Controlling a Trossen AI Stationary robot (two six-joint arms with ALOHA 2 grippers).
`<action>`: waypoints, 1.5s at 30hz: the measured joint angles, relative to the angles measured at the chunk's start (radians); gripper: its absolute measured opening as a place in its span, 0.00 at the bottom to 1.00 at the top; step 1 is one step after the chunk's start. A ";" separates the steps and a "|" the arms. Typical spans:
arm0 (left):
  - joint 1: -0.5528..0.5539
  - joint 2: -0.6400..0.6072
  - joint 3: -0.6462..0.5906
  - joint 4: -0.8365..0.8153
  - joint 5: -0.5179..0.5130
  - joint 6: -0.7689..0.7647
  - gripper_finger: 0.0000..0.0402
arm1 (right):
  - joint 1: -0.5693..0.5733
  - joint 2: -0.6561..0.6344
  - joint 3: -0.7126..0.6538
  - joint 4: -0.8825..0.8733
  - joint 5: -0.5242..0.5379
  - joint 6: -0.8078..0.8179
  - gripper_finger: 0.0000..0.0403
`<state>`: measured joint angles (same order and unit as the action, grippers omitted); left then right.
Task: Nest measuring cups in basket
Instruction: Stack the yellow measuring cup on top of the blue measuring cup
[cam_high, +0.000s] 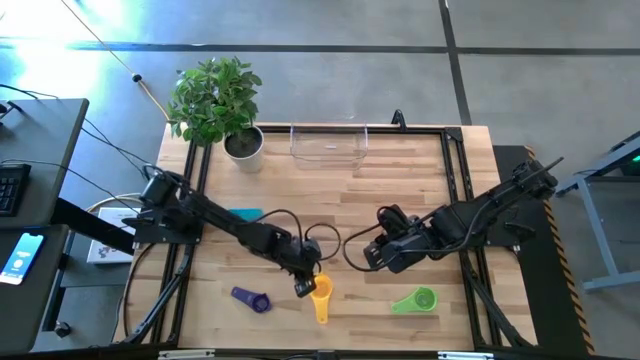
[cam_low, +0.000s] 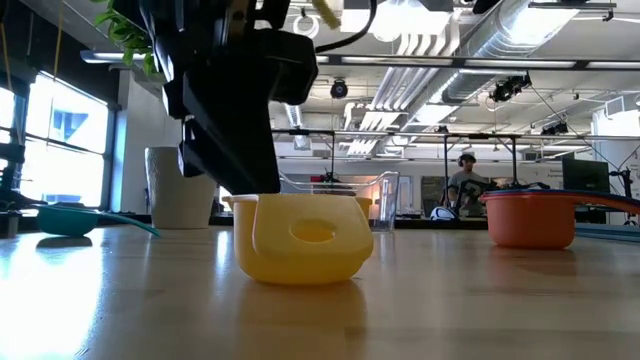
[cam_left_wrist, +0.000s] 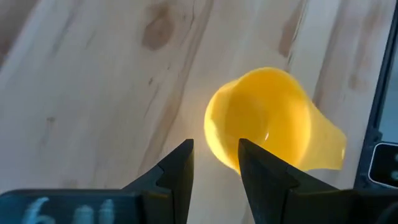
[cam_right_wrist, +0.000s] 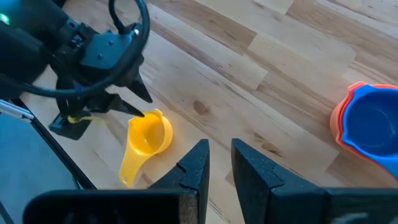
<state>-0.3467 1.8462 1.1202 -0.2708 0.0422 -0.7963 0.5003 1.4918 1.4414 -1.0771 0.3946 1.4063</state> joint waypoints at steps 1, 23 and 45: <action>-0.002 0.008 0.000 0.009 0.002 -0.005 0.29 | 0.000 0.000 0.000 -0.002 0.000 0.000 0.15; -0.003 0.077 0.001 0.014 -0.010 -0.013 0.20 | 0.000 0.000 0.000 -0.017 0.005 0.000 0.15; 0.050 0.083 0.015 0.015 0.001 -0.040 0.02 | -0.040 0.000 0.000 0.005 0.015 0.008 0.15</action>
<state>-0.2968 1.9289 1.1349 -0.2554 0.0435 -0.8364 0.4601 1.4918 1.4410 -1.0725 0.4101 1.4140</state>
